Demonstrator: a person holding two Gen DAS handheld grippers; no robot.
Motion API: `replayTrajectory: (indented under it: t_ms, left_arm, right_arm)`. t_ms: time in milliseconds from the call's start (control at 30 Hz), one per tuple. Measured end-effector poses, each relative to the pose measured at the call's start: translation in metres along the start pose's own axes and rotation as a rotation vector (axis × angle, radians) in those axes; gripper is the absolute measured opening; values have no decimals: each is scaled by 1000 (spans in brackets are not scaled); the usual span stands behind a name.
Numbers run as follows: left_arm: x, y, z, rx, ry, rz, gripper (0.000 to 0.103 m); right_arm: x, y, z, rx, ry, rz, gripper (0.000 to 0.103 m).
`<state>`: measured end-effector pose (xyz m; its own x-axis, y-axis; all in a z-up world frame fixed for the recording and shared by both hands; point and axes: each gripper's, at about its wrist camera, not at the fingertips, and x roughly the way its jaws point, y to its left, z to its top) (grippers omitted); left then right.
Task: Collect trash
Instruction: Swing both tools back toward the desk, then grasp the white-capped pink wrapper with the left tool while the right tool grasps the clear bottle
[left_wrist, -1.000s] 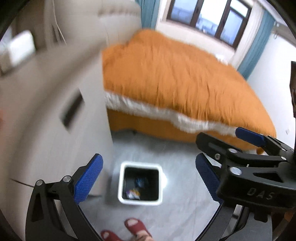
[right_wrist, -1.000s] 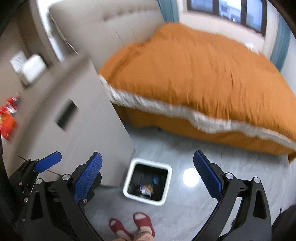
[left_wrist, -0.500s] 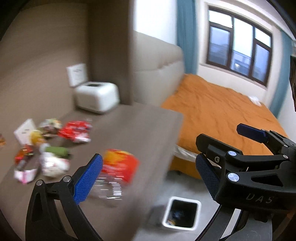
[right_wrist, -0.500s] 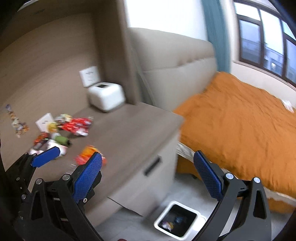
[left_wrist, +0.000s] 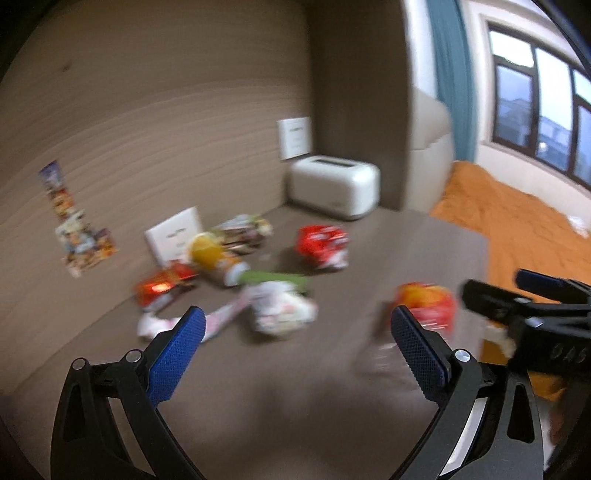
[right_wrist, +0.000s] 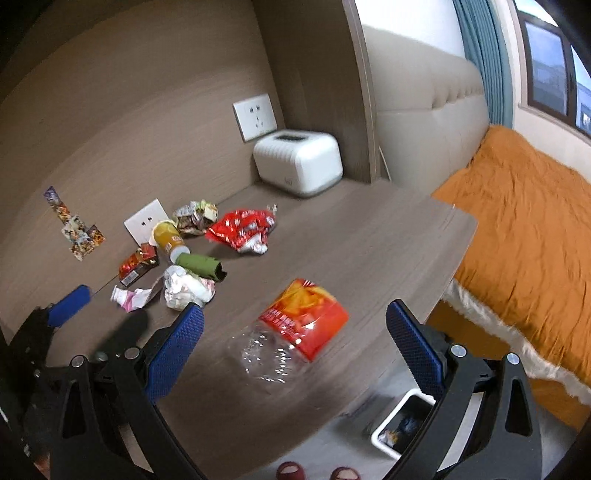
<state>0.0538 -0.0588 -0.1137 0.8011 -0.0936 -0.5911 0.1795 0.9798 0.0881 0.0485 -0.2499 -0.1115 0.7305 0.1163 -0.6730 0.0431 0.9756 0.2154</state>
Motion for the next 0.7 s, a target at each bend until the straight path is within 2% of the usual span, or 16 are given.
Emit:
replayTrajectory:
  t_ms: [233,433,700]
  left_arm:
    - [24,65,-10,-125,47,98,98]
    - [49,107,-16,-189,77,172,98]
    - [100,143,-24,-277,157,189,97]
  right_arm:
    - [31,14,-6,14,50,-59,98]
    - [59,23,-14,23,106,-151,98]
    - [94,37,-27,-11,156,-223,98]
